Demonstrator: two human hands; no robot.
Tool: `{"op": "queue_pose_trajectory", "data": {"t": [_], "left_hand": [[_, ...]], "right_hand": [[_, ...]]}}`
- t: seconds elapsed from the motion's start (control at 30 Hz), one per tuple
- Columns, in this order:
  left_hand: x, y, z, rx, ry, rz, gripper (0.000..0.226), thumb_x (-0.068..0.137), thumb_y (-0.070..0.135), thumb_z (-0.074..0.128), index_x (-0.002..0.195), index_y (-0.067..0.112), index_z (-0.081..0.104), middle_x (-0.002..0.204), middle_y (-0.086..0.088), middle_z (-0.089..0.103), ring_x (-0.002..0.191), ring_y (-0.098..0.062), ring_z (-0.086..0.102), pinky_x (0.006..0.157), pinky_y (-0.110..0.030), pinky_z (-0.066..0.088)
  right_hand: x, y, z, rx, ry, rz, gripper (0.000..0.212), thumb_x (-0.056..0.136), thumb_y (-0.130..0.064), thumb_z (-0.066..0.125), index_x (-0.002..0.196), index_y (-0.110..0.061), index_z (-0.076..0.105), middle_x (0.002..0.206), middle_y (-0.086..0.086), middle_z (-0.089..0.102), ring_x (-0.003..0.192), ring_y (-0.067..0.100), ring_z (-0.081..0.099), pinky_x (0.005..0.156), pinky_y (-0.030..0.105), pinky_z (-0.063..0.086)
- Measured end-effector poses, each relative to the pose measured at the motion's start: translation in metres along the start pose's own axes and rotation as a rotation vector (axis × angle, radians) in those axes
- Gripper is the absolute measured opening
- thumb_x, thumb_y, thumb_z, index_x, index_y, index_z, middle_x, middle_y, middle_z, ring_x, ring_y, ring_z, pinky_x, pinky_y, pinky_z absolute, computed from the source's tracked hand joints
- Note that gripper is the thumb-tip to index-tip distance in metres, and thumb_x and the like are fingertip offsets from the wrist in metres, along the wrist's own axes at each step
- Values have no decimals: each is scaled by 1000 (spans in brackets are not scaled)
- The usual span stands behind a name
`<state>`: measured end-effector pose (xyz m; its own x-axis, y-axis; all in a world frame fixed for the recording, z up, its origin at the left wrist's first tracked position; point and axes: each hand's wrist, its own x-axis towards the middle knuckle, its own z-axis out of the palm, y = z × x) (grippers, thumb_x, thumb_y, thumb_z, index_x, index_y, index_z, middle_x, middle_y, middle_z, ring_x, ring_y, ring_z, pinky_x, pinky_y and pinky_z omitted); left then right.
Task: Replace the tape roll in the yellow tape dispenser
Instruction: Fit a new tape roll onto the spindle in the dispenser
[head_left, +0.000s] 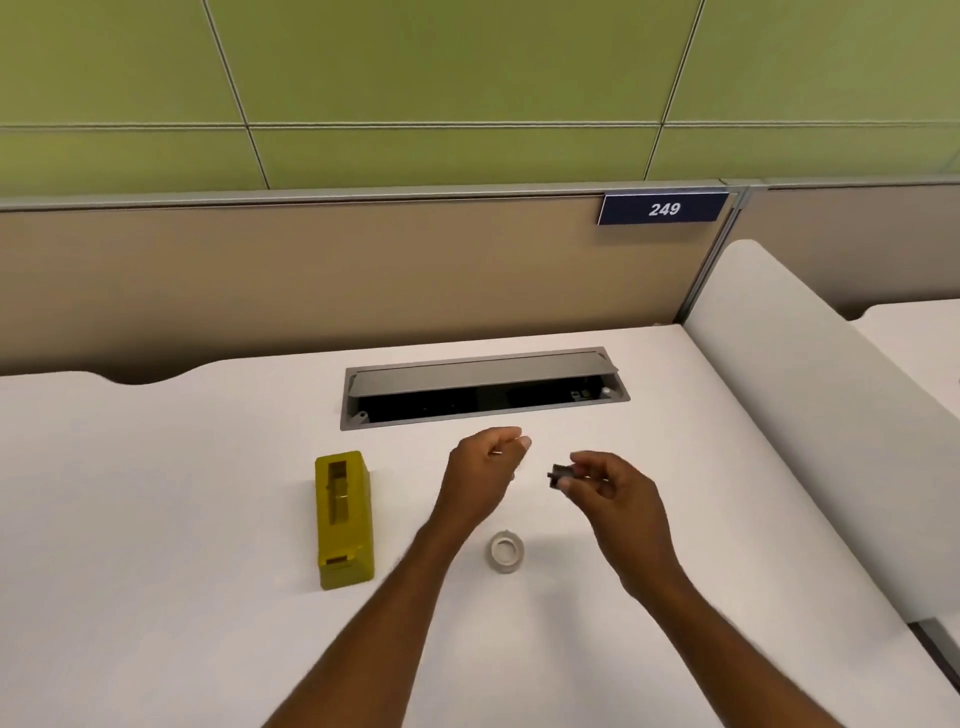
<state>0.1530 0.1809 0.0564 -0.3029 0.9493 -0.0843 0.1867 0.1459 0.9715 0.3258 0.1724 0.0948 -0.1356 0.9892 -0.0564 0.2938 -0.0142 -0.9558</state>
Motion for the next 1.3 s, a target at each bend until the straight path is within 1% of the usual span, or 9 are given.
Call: {"op": "queue_pose_trajectory", "data": {"t": [0.17, 0.3, 0.5, 0.6, 0.7, 0.8, 0.97, 1.2, 1.3], "left_hand": [[-26, 28, -31, -277, -195, -154, 31, 93, 42, 54, 101, 17, 71, 95, -7, 74, 86, -23, 71, 77, -32, 58], [-32, 40, -51, -356, -112, -156, 26, 89, 36, 62, 94, 13, 73, 87, -10, 74, 83, -24, 71, 75, -32, 57], [-37, 42, -72, -484, 18, -197, 18, 82, 21, 72, 94, 8, 72, 84, -9, 74, 81, -22, 70, 73, -30, 56], [-41, 39, -80, -524, 97, -219, 14, 81, 15, 72, 93, 7, 71, 83, -9, 74, 82, -22, 70, 73, -29, 57], [-45, 35, -85, -529, 138, -250, 13, 81, 13, 72, 93, 7, 70, 87, -11, 73, 84, -24, 71, 78, -33, 57], [-48, 30, -88, -530, 160, -268, 16, 81, 13, 73, 95, 5, 70, 89, -13, 73, 85, -25, 71, 79, -34, 58], [-55, 20, -93, -550, 172, -291, 22, 80, 12, 73, 99, 1, 68, 91, -15, 72, 85, -25, 70, 81, -35, 57], [-62, 14, -97, -564, 170, -297, 17, 80, 12, 73, 95, 5, 69, 89, -12, 73, 84, -23, 71, 82, -35, 57], [-65, 13, -100, -568, 166, -293, 15, 82, 12, 72, 95, 6, 70, 89, -11, 73, 86, -24, 71, 81, -34, 57]], "right_hand": [[17, -31, 34, -122, -15, -143, 18, 79, -21, 71, 97, -19, 69, 87, -9, 72, 80, -2, 67, 72, 15, 49], [16, -47, 51, -128, -52, -234, 15, 79, -18, 71, 94, -19, 69, 83, -8, 71, 78, -2, 66, 65, 5, 47], [16, -40, 62, -121, -96, -222, 36, 80, -23, 69, 114, -20, 61, 110, -8, 65, 92, 4, 64, 75, 17, 51], [15, -4, 60, -454, -80, -110, 34, 78, -20, 68, 110, -11, 63, 109, 4, 68, 98, 18, 63, 78, 20, 41], [1, 39, 61, -765, -327, -25, 46, 81, -20, 66, 124, -10, 52, 119, 13, 58, 109, 26, 56, 89, 28, 42], [-13, 61, 68, -945, -477, -118, 52, 83, -15, 58, 132, -21, 42, 127, 11, 46, 107, 30, 54, 86, 37, 49], [-15, 66, 81, -1095, -529, -239, 58, 86, -4, 47, 136, -30, 39, 138, 11, 34, 111, 33, 49, 79, 40, 51], [-5, 71, 86, -1208, -536, -279, 38, 89, -11, 45, 124, -24, 51, 121, 9, 48, 104, 30, 49, 73, 36, 46], [0, 64, 87, -1035, -460, -184, 34, 85, -28, 54, 119, -29, 55, 110, 4, 58, 101, 25, 56, 78, 32, 45]]}}
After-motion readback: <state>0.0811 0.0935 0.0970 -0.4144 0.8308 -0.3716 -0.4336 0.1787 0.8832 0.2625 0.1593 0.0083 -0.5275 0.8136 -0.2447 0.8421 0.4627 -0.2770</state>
